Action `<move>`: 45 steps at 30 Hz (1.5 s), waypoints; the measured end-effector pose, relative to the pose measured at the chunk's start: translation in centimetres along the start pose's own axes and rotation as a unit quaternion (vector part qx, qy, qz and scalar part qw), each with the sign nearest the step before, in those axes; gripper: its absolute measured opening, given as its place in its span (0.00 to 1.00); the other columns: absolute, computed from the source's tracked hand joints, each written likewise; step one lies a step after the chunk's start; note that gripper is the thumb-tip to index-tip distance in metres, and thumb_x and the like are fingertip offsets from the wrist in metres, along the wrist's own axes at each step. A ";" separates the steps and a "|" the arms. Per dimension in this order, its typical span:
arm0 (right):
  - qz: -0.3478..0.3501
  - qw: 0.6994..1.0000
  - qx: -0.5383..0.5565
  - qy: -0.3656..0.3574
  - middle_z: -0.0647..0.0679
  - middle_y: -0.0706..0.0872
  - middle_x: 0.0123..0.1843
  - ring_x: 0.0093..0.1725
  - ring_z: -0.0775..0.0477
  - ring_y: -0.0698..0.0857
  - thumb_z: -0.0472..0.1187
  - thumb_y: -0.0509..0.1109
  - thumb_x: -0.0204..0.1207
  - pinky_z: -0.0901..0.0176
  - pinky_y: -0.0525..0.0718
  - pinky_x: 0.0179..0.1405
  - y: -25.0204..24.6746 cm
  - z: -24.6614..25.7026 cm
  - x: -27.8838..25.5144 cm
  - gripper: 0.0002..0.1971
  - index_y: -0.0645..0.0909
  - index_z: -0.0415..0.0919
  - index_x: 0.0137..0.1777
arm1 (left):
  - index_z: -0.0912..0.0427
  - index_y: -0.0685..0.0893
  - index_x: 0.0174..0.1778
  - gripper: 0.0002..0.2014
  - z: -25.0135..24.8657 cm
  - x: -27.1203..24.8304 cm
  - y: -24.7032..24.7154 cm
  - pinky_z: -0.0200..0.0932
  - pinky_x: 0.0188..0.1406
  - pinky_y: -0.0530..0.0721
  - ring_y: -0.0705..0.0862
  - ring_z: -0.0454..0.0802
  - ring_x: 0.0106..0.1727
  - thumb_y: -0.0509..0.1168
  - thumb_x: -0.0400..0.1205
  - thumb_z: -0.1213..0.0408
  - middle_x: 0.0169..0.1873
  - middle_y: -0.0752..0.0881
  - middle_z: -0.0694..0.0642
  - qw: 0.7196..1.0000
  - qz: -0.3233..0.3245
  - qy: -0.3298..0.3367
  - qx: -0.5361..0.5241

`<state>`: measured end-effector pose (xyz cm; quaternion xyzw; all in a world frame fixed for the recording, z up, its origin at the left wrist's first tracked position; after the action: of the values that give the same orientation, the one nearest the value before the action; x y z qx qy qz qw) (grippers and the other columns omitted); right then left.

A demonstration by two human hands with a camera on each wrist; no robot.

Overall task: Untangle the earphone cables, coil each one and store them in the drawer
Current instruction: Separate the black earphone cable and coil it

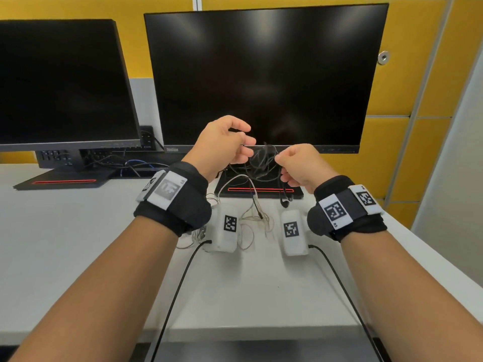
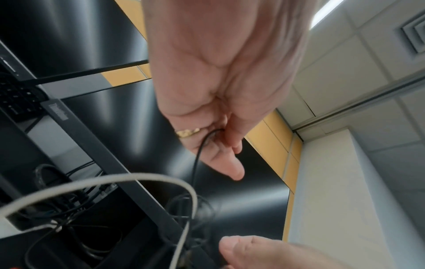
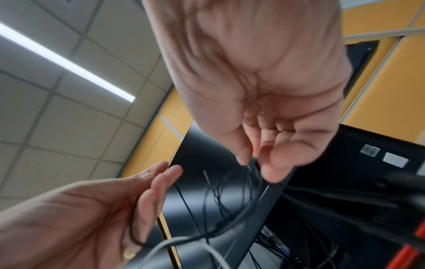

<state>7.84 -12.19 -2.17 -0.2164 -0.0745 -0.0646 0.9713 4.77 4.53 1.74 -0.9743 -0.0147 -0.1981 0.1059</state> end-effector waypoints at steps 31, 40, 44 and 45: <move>0.094 0.992 -0.018 -0.082 0.48 0.85 0.38 0.33 0.53 0.79 0.45 0.58 0.86 0.61 0.77 0.35 -0.4 5.5 -4.0 0.14 0.84 0.42 0.47 | 0.49 0.79 0.63 0.15 0.8 -2.8 1.6 0.46 0.53 0.84 0.89 0.43 0.49 0.67 0.82 0.51 0.46 0.90 0.49 0.941 0.166 -0.052 0.290; 0.075 0.983 -0.117 -0.122 0.49 0.77 0.32 0.27 0.54 0.71 0.48 0.59 0.86 0.64 0.70 0.24 -2.0 5.9 -3.7 0.13 0.83 0.44 0.51 | 0.53 0.84 0.43 0.14 -1.3 -1.6 -1.9 0.39 0.45 0.81 0.83 0.44 0.39 0.54 0.88 0.59 0.34 0.81 0.49 0.995 -0.022 0.017 0.091; 0.101 0.981 -0.081 -0.146 0.51 0.72 0.26 0.26 0.53 0.67 0.52 0.59 0.86 0.62 0.67 0.25 -2.1 6.8 -4.5 0.17 0.85 0.43 0.47 | 0.56 0.86 0.52 0.14 -1.3 -1.3 -1.6 0.34 0.41 0.75 0.81 0.43 0.46 0.54 0.88 0.59 0.46 0.84 0.50 0.987 -0.018 0.036 0.155; 0.096 0.980 -0.065 -0.159 0.50 0.72 0.27 0.27 0.53 0.68 0.52 0.59 0.86 0.62 0.69 0.27 -2.2 7.3 -4.8 0.17 0.85 0.43 0.47 | 0.56 0.86 0.52 0.13 -1.1 -1.2 -1.3 0.36 0.44 0.76 0.81 0.45 0.48 0.56 0.88 0.59 0.47 0.84 0.51 0.985 -0.008 0.035 0.167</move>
<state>1.90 -10.59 4.49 -0.2931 -0.2021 0.0597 0.9325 3.14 5.60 2.57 -0.9354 -0.0519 -0.2272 0.2661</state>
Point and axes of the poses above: each hand's wrist, its own x-axis towards the middle knuckle, its own y-axis out of the palm, z = x × y, the point moved 6 cm from there along x, towards the middle knuckle
